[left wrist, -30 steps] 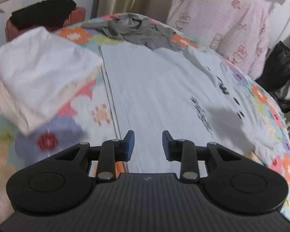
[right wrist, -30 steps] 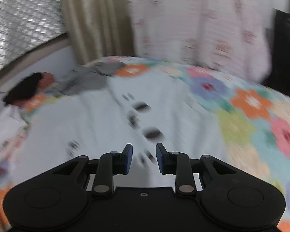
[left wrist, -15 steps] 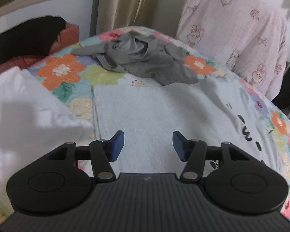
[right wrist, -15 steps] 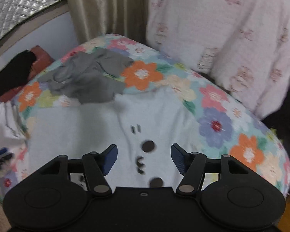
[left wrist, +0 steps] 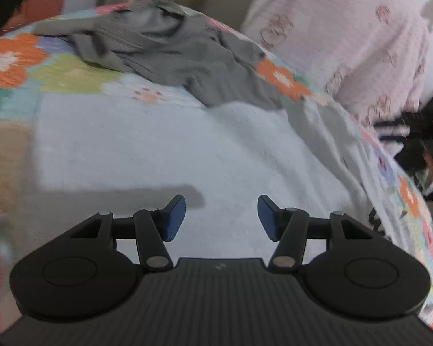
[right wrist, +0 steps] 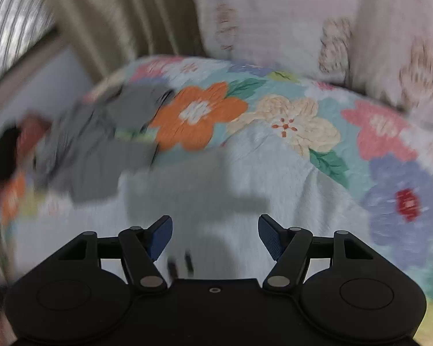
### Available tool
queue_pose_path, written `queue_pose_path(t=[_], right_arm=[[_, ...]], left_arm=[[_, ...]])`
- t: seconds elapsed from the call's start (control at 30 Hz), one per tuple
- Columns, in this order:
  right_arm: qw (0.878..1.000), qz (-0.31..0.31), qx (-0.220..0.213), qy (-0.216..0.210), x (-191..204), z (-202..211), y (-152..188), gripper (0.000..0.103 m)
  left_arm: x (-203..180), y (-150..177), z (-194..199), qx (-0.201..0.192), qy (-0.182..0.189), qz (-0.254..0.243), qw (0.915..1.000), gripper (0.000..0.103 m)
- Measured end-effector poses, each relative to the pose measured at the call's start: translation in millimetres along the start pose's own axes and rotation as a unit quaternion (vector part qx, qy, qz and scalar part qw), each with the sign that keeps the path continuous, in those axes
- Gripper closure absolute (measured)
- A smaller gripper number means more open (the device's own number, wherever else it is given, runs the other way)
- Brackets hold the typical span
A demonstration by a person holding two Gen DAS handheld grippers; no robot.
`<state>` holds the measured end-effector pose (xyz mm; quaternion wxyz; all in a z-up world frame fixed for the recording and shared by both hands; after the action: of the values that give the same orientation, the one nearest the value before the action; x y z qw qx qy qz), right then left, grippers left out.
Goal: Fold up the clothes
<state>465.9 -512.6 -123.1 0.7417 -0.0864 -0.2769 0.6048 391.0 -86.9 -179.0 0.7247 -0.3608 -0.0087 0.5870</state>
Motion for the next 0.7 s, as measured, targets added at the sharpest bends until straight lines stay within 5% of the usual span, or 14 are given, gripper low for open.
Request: queue_pose_path(t=[0.43, 0.6, 0.67, 0.7], right_arm=[[0.997, 0.028, 0.008, 0.065, -25.6, -78.5, -79.0, 0.031], [0.999, 0.019, 0.033, 0.026, -30.8, -97.2, -80.3, 0.025], [0.998, 0.019, 0.054, -0.005, -30.2, -104.3, -75.9, 0.041], [0.998, 0.034, 0.054, -0.013, -26.2, -99.0, -65.9, 0.073]], left_arm=[[-10.3, -6.7, -29.4, 0.032, 0.056, 0.013, 0.9978, 0.048], [-9.4, -9.1, -34.2, 0.033, 0.058, 0.012, 0.9977, 0.048], [-9.4, -9.7, -36.2, 0.034, 0.057, 0.012, 0.9977, 0.048], [-9.5, -10.3, -36.8, 0.034, 0.056, 0.011, 0.9978, 0.048]])
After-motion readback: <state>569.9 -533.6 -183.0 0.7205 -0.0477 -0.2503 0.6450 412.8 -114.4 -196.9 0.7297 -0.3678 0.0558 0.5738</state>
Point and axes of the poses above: each gripper's, at about its wrist camera, not at the fingertips, and z roughly against the way its jaws point, x to its left, y to its underside, the point moved 5 cm from there along -z, roughly the way its jaws point, and after that the axes turned 6 degrees about x, right-handed, at the moved point
